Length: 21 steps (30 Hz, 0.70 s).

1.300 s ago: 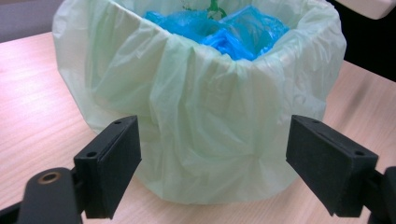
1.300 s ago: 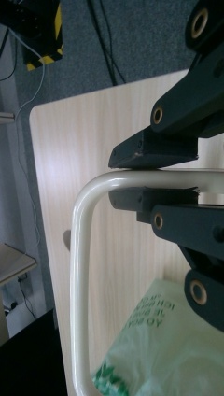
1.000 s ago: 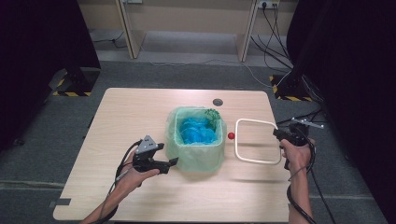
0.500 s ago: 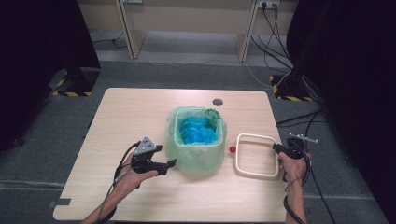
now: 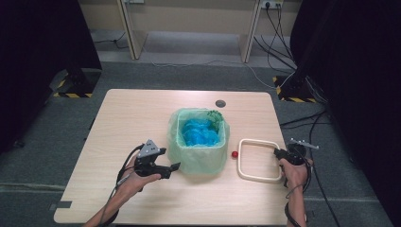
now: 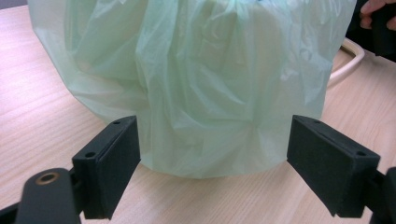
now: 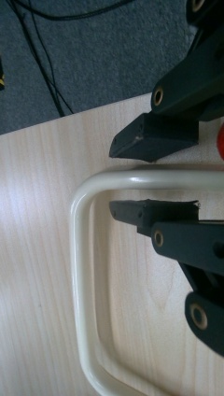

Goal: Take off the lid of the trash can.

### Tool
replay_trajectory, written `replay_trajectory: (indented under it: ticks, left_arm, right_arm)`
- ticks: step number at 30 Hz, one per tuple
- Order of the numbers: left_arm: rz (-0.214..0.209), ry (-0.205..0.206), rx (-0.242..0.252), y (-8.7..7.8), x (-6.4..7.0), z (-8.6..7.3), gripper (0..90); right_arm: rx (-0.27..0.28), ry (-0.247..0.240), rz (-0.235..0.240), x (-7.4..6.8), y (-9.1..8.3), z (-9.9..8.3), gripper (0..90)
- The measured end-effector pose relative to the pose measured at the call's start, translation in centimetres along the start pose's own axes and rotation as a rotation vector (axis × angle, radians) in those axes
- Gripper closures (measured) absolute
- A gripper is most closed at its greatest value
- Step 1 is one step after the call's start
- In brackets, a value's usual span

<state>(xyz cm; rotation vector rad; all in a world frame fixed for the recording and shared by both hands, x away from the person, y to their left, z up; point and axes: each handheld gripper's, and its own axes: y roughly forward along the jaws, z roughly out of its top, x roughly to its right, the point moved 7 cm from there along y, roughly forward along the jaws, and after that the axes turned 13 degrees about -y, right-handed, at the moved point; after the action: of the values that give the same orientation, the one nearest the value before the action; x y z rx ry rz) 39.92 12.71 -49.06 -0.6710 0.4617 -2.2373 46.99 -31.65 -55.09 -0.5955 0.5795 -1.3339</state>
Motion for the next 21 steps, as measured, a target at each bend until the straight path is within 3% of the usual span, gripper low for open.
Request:
replay_trajectory:
  ticks: [4,7,11,15,18,21]
  left_arm:
    - [-0.001,-0.001,-0.002,0.0,0.0,-0.1,16.6]
    - [-0.002,-0.001,-0.008,0.1,0.0,-0.2,16.5]
    - [-0.001,-0.007,-0.001,0.0,-0.1,-0.1,16.5]
    - [-0.003,-0.006,0.002,0.0,-0.1,-0.1,16.5]
    - [0.000,-0.009,0.005,-0.2,-0.3,0.0,16.5]
    - [0.002,-0.014,0.002,-0.1,-0.5,-0.1,16.5]
  right_arm:
    - [0.030,-0.029,-0.036,0.0,-0.6,0.2,51.1]
    - [0.063,-0.005,-0.048,-0.2,-1.1,0.6,40.8]
    - [0.077,-0.031,-0.039,-0.9,-1.8,1.2,35.7]
    - [0.099,-0.028,-0.029,-1.8,-2.3,1.8,33.1]
    - [0.112,-0.009,0.014,-2.6,-2.5,2.1,29.9]
    - [0.115,-0.007,0.024,-3.2,-2.5,2.3,26.9]
